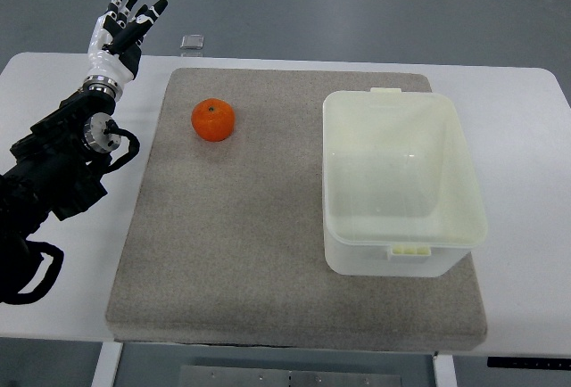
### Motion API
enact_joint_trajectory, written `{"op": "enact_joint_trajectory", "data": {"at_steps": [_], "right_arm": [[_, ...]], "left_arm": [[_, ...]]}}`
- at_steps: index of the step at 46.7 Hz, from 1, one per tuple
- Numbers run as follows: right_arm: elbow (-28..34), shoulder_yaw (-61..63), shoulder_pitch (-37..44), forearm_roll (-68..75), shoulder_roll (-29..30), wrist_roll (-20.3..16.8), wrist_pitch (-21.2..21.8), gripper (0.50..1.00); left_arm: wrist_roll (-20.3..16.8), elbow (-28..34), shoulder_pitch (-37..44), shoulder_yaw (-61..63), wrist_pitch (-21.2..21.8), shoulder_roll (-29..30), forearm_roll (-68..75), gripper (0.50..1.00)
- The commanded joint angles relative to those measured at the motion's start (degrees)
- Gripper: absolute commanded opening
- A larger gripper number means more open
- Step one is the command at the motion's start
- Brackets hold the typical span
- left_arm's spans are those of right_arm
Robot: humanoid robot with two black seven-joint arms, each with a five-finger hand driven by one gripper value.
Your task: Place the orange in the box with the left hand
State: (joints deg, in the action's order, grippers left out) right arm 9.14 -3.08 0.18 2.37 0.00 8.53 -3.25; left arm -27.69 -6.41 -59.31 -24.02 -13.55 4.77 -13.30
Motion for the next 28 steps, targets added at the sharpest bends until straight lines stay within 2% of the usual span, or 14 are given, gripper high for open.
{"op": "enact_joint_trajectory", "data": {"at_steps": [1,28], "right_arm": [[0.0,0.0,0.0,0.0,0.0,0.0,0.0,0.926],[0.0,0.0,0.0,0.0,0.0,0.0,0.0,0.926]], "left_arm": [[0.0,0.0,-0.4,0.0,0.1,0.0,0.3,0.994],[0.1,0.1,-1.4,0.7,0.5,0.1,0.6,0.994]]}}
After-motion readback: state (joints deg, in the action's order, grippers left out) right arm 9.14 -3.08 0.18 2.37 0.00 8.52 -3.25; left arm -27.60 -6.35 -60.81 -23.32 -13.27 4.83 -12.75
